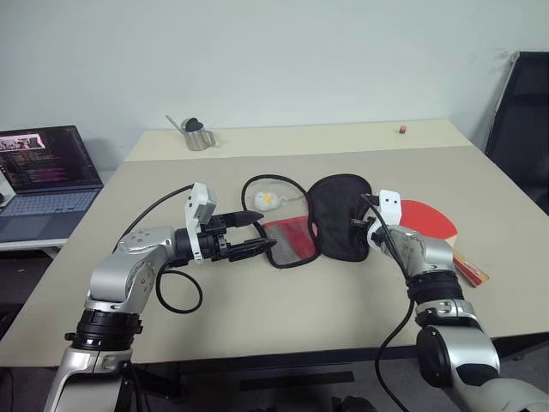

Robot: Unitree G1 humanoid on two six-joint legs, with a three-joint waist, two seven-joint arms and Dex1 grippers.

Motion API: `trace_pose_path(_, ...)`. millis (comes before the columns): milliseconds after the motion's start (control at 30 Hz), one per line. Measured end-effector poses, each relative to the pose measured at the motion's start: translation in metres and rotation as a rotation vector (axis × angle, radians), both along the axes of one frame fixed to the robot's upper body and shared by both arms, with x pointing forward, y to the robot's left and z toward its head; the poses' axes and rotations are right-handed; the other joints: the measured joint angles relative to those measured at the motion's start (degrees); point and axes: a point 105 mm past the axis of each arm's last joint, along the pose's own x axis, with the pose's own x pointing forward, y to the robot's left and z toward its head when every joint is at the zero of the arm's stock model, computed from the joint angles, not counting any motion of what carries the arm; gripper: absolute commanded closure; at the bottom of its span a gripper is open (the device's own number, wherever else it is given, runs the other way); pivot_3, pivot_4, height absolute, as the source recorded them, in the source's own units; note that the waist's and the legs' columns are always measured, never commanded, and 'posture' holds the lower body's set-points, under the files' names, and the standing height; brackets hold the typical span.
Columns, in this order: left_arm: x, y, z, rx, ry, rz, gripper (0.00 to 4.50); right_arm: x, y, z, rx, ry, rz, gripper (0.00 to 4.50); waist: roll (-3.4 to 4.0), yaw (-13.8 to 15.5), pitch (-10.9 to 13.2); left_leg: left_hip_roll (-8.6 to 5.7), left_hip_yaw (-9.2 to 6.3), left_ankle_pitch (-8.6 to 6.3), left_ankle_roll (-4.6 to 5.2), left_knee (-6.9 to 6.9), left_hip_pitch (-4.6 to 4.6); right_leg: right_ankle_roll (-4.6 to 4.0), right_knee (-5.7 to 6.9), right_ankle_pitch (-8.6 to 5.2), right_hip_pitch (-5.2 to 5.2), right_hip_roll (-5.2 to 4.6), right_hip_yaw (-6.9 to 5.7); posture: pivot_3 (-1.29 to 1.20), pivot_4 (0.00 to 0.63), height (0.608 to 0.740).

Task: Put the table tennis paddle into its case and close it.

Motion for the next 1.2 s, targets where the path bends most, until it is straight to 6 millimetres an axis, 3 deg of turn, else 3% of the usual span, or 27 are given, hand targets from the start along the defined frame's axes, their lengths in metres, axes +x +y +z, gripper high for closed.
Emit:
trace_pose_path(133,0.000,0.000,0.000,0.000,-0.001,0.002,0.12,0.002,-0.001,0.000,-0.026,-0.020,-0.015,3.56,0.00,-0.2,0.0,0.00,0.03,0.00,0.00,0.00,0.01,0.00,0.02,0.00,-0.02,0.00,0.04,0.00,0.150,0.740)
trace_pose_path(433,0.000,-0.003,-0.001,-0.010,0.000,0.004,0.12,0.007,-0.030,0.007,-0.106,-0.068,-0.091,0.43,-0.01,0.8,0.0,-0.01,0.04,0.00,0.01,0.02,-0.01,0.01,0.00,0.01,-0.01,-0.01,0.05,0.00,0.150,0.740)
trace_pose_path(567,-0.001,-0.007,0.000,-0.022,-0.004,-0.003,0.12,0.001,-0.040,0.022,-0.093,-0.122,-0.051,0.43,-0.01,1.1,0.0,0.00,0.03,0.00,0.01,0.03,-0.06,0.02,-0.04,0.01,-0.02,-0.04,0.04,0.00,0.150,0.740)
trace_pose_path(733,-0.002,-0.009,0.000,-0.029,-0.005,-0.008,0.12,-0.020,-0.062,0.041,-0.114,-0.197,0.030,0.43,-0.01,1.2,0.0,-0.02,0.08,-0.02,0.04,0.01,-0.06,0.03,-0.06,0.00,-0.02,-0.02,0.04,0.00,0.150,0.740)
trace_pose_path(800,-0.003,-0.012,0.000,-0.029,-0.006,-0.020,0.12,-0.030,-0.071,0.042,-0.119,-0.202,0.058,0.04,-0.01,1.3,0.0,-0.02,0.11,-0.03,0.05,0.02,-0.06,0.03,-0.05,0.00,-0.02,-0.02,0.05,0.00,0.150,0.740)
trace_pose_path(1200,-0.013,-0.040,0.000,-0.003,-0.019,-0.142,0.12,-0.077,-0.139,0.031,-0.255,-0.130,0.145,0.01,-0.07,1.6,0.0,-0.02,0.52,-0.17,0.31,0.04,0.00,0.07,-0.06,0.01,0.01,0.00,0.23,0.00,0.150,0.740)
